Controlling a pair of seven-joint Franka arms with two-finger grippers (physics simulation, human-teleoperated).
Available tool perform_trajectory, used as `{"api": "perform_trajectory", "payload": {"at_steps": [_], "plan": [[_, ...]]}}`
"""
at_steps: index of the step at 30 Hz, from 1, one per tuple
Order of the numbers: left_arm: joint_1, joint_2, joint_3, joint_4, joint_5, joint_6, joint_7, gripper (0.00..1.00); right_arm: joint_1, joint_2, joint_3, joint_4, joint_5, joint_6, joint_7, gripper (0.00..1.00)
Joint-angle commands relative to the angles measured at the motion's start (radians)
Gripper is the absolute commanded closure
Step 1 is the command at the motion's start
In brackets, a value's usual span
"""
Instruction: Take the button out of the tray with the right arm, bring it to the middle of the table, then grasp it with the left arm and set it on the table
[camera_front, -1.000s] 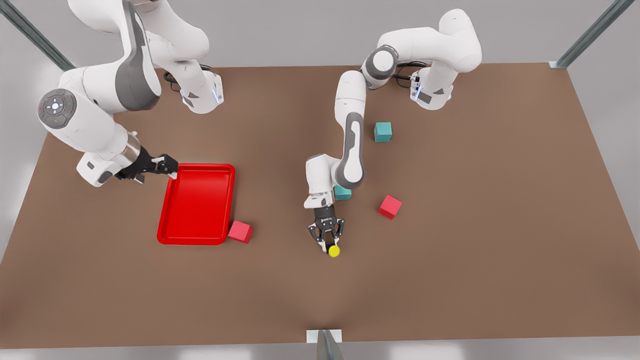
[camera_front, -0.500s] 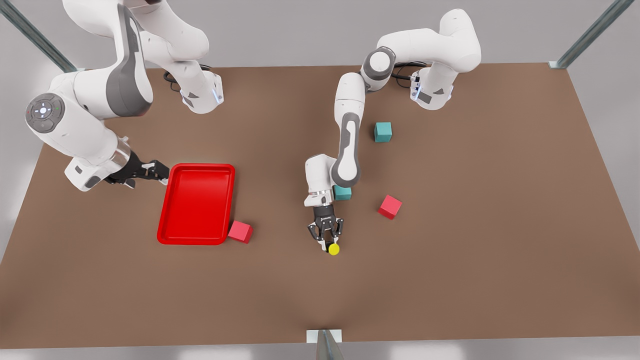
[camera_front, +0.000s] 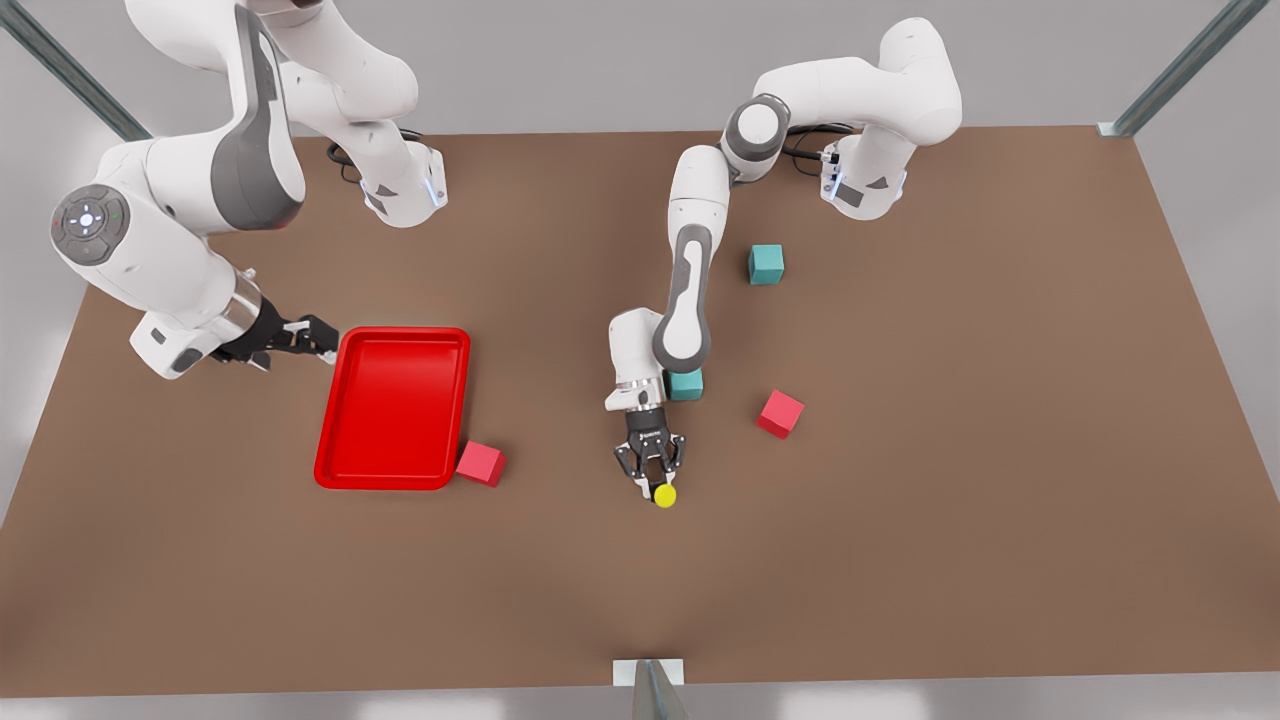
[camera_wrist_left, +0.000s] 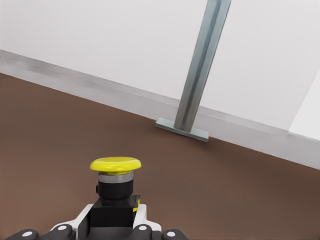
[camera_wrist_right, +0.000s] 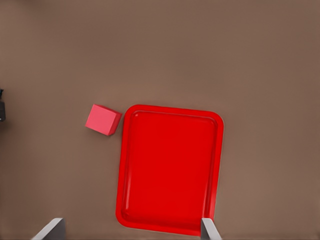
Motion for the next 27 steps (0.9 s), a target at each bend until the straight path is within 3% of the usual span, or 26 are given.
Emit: {"api": "perform_trajectory", "payload": {"at_steps": [1,12,13,14,15,16,27], "plan": [[-0.002,-0.001,0.001,0.001,0.008,-0.009,-0.063,0.64,0.002,-0.001,0.0,0.0,0.001,-0.018,-0.002,0.0],[-0.011,0.009,0.001,0.003,0.036,-0.03,-0.071,0.63,-0.015,-0.001,-0.001,0.0,0.008,-0.035,-0.003,0.0],[-0.013,0.009,0.002,0.003,0.036,-0.03,-0.071,0.58,-0.016,-0.001,-0.001,0.0,0.008,-0.035,-0.005,0.0],[-0.019,0.006,0.002,0.003,0.037,-0.036,-0.071,0.43,-0.019,-0.001,-0.003,0.0,0.008,-0.035,-0.005,0.0],[-0.023,0.005,0.002,0.003,0.04,-0.038,-0.071,0.16,-0.025,-0.001,-0.001,0.0,0.011,-0.036,-0.003,0.0],[-0.026,0.003,0.002,0.003,0.04,-0.042,-0.071,0.01,-0.025,-0.001,0.0,0.0,0.013,-0.036,-0.003,0.0],[-0.049,-0.024,-0.002,0.001,0.037,-0.061,-0.07,0.0,-0.024,-0.001,0.005,0.005,0.013,-0.045,-0.005,0.0]]}}
